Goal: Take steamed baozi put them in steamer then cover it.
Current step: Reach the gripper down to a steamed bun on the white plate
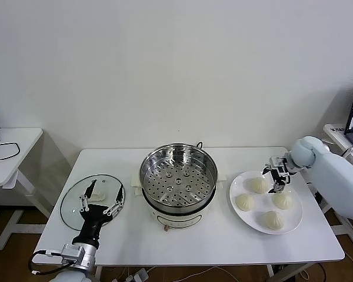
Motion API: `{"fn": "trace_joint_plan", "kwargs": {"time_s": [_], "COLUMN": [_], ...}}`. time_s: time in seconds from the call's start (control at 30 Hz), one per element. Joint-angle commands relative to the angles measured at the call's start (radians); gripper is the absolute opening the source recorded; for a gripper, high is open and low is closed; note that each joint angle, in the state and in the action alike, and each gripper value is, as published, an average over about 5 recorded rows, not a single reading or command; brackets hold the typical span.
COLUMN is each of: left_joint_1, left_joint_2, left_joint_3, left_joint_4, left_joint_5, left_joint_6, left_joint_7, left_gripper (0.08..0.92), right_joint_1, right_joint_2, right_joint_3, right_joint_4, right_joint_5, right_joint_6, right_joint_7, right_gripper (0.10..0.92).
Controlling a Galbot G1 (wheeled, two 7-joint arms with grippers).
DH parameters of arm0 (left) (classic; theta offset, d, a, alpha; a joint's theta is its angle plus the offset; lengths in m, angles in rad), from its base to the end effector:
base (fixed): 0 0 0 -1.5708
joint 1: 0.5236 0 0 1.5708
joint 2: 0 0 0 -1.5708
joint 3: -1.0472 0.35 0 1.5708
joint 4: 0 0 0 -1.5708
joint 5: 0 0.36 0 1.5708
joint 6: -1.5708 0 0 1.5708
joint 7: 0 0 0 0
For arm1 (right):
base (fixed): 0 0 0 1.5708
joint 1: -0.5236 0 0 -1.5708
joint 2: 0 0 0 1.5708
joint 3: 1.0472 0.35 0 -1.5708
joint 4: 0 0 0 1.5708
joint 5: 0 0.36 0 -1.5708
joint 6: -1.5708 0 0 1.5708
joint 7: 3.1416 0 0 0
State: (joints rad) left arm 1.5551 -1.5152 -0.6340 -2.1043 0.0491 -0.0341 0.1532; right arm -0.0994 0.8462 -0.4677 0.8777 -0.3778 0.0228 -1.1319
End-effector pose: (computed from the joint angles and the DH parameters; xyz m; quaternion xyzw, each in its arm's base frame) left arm 0.1891 0.0434 -0.2938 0.0432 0.9957 0.0787 0.0245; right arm 0.5659 -0.2109 -0.2199 0.4660 -0.5592 0.5567 0.4002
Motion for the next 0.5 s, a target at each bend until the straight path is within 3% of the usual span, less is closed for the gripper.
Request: {"fn": "trace_joint_plan", "kwargs": {"time_s": [0.03, 0.5], "left_joint_1": [0.001, 0.000], "left_joint_2": [0.000, -0.003], "left_joint_3": [-0.006, -0.005], "left_joint_4": [-0.001, 0.002], "left_joint_5": [0.000, 0.003], "left_joint_6": [-0.001, -0.007], "left_joint_7": [0.000, 0.001], "left_gripper": [0.823, 0.823], "right_joint_1": [0.030, 0.004], "right_joint_2": [0.064, 0.082], "right_joint_3": [-0.019, 0.021], "right_joint_4": [-0.083, -0.095], "right_joint_5": [-0.026, -0.069], "right_joint_6": [0.000, 0.010], "right_joint_7": [-0.010, 0.015], "right_gripper": [0.823, 0.818]}}
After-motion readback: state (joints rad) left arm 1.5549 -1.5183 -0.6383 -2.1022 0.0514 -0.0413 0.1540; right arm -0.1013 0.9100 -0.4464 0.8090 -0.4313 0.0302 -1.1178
